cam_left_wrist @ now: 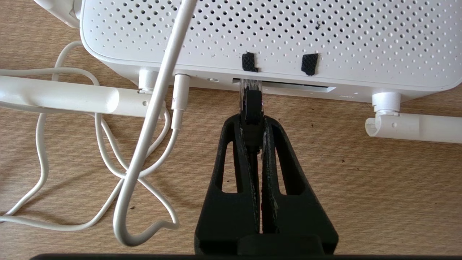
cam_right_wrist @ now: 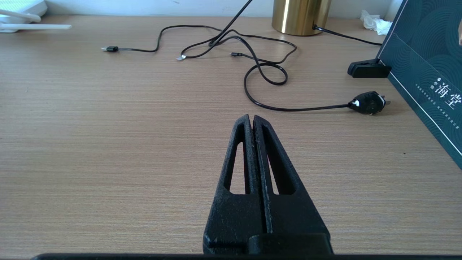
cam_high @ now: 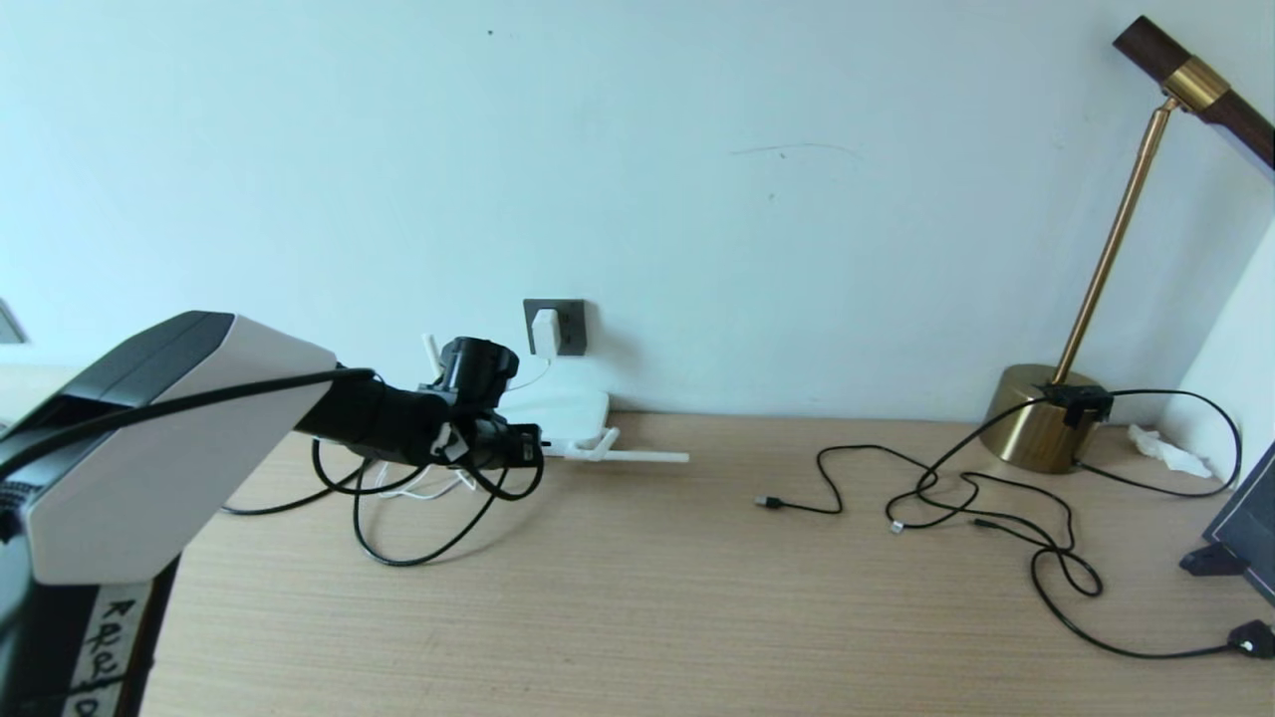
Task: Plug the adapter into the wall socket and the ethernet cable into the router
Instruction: Plug cable into router interface
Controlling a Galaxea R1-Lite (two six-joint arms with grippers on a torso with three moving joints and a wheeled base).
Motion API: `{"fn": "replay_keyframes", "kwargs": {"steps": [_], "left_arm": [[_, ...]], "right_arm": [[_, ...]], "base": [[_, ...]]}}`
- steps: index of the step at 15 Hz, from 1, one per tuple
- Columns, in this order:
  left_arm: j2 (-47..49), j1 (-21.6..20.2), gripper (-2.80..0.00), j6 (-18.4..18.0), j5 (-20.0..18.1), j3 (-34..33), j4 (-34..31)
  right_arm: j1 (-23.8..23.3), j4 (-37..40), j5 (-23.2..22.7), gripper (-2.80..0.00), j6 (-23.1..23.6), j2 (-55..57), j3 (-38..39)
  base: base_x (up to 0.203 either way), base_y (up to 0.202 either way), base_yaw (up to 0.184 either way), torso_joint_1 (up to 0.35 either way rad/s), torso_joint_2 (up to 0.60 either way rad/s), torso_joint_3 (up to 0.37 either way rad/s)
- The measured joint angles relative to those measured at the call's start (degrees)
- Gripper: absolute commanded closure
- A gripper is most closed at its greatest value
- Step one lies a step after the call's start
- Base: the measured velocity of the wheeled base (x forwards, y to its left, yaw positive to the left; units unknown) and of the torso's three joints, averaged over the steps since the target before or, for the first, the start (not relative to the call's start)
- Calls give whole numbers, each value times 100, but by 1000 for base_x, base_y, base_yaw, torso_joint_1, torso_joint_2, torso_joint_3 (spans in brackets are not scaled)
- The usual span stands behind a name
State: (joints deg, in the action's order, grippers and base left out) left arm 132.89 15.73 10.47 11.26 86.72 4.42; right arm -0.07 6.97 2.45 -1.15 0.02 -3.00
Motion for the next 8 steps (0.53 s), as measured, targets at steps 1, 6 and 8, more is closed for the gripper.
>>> {"fn": "replay_keyframes", "kwargs": {"steps": [1,6,8], "left_arm": [[5,-2,0,0,0,11,-11],[51,-51,0,0,-16,92,-65],[63,-68,0,0,-16,109,-72]], "right_arm": [[0,0,-2,0,2,0,0],[-6,0,1,0,0,0,0],[-4,-1,-1,0,1,0,0]], "base": [[0,0,0,0,0,0],[0,0,0,0,0,0],[0,0,0,0,0,0]]}}
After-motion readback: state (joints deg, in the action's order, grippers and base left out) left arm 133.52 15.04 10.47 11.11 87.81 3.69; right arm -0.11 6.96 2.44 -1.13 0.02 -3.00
